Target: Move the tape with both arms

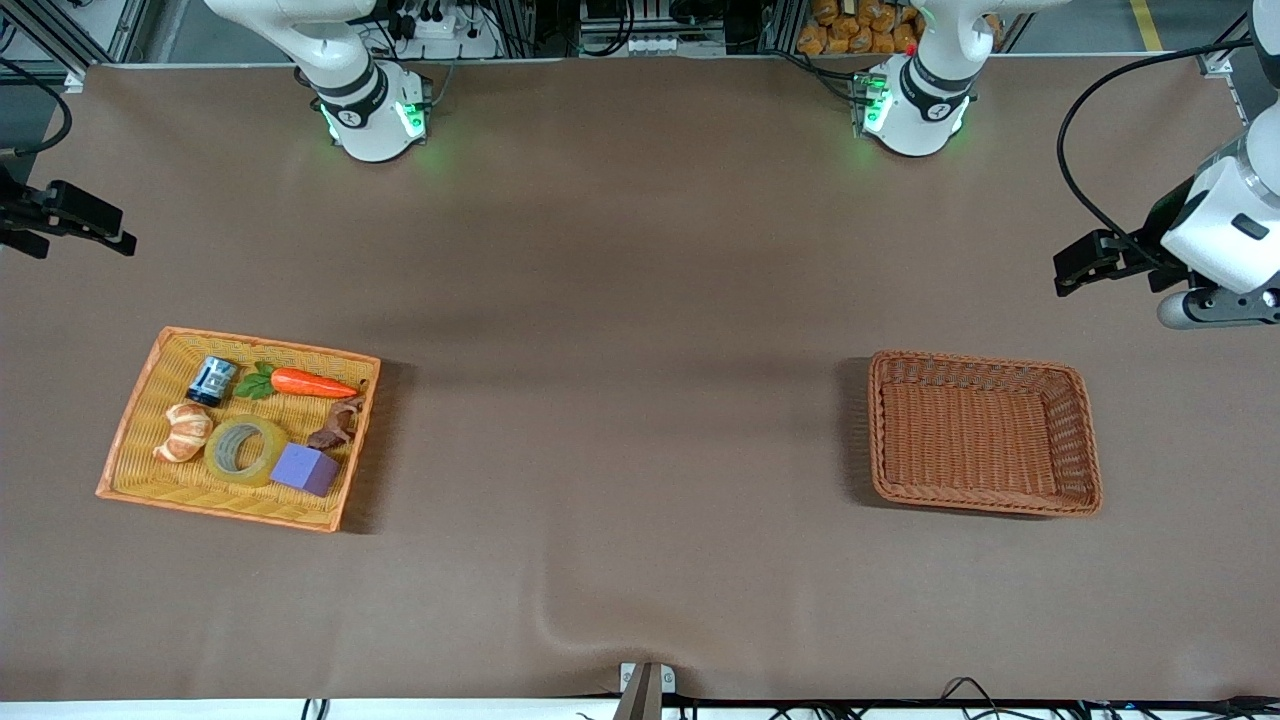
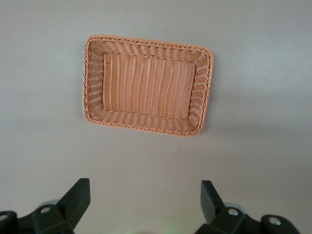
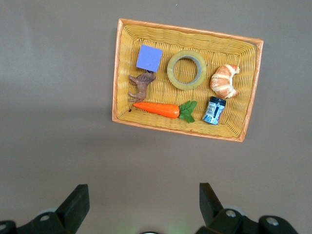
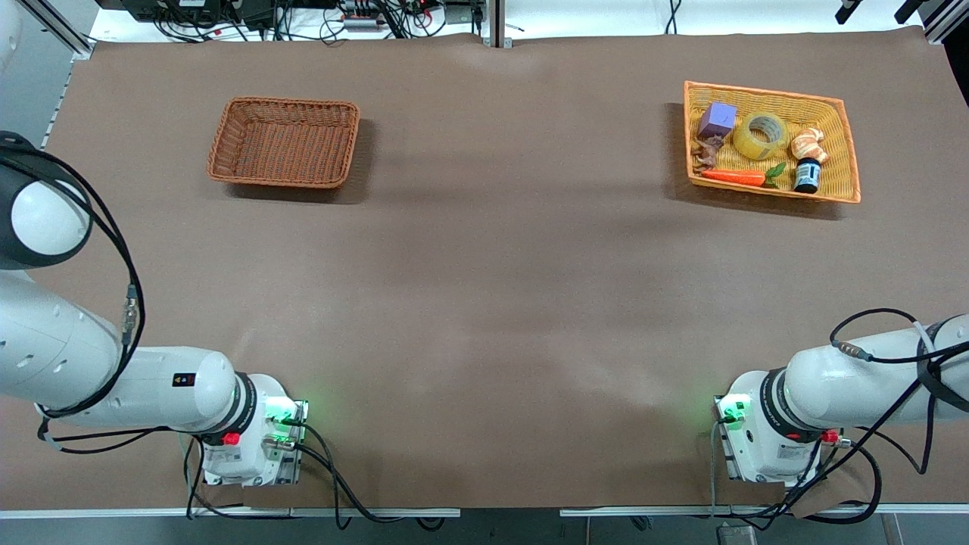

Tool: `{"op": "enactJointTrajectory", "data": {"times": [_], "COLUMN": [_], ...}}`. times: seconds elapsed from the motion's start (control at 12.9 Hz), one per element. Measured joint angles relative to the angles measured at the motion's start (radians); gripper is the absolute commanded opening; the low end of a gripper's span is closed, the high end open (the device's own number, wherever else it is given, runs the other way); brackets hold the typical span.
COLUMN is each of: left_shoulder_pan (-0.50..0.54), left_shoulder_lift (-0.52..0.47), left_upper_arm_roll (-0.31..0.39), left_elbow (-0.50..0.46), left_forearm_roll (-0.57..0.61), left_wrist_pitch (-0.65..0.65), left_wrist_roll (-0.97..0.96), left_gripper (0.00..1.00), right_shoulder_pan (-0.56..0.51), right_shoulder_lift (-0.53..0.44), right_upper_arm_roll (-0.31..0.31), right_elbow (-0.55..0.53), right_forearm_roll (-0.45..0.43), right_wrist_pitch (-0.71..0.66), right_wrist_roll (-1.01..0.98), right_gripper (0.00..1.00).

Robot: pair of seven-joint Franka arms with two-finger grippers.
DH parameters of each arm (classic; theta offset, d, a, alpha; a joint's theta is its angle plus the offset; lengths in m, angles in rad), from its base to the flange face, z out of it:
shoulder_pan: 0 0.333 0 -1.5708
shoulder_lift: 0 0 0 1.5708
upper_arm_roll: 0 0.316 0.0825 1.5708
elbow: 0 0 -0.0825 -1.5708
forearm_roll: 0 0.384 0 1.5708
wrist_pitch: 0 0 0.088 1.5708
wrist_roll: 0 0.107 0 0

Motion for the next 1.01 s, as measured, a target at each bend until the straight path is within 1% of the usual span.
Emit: {"op": "enactJointTrajectory", "data": {"times": [0.7, 0.86, 1.01], "left_shoulder_pan": [0.001, 0.001, 0.009], "left_shoulder_lift": [-0.019, -0.023, -0.023], "left_upper_arm_roll": [0.003, 0.003, 0.004], "left_elbow": [0.022, 0.022, 0.021], "left_forearm_roll": [0.000, 0.000, 0.000], "left_wrist_pitch": [-0.029, -0.031, -0.031], "left_wrist_roll": [0.000, 0.000, 0.000], "left_gripper": [1.00, 1.00, 1.00], "right_shoulder_pan": [0.000, 0.001, -0.001], "right_shoulder_lift": [0.010, 0.039, 0.095], "right_upper_arm_roll": [0.002, 0.003, 0.001], "right_elbow": [-0.001, -0.004, -0.005], "right_forearm_roll": [0.000, 0.000, -0.001], "right_wrist_pitch": [0.000, 0.001, 0.018], "right_wrist_roll": [0.000, 0.000, 0.000], "right_gripper": [1.00, 1.00, 1.00]}}
